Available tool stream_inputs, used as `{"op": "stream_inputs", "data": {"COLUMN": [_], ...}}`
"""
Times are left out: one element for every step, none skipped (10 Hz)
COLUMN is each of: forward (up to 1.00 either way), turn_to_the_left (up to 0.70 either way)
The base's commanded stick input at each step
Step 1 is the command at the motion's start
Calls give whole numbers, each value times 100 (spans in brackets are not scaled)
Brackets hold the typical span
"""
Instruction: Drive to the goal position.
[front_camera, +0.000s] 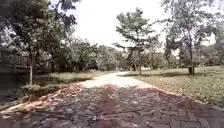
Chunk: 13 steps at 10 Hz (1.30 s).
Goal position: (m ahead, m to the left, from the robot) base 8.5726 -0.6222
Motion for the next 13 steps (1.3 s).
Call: {"op": "stream_inputs", "data": {"forward": [70, 70, 70, 70, 70, 70, 70, 70, 70, 70, 70, 70, 70], "turn_to_the_left": [0, 0, 0, 0, 0, 0, 0, 0, 0, 0, 0, 0, 0]}}
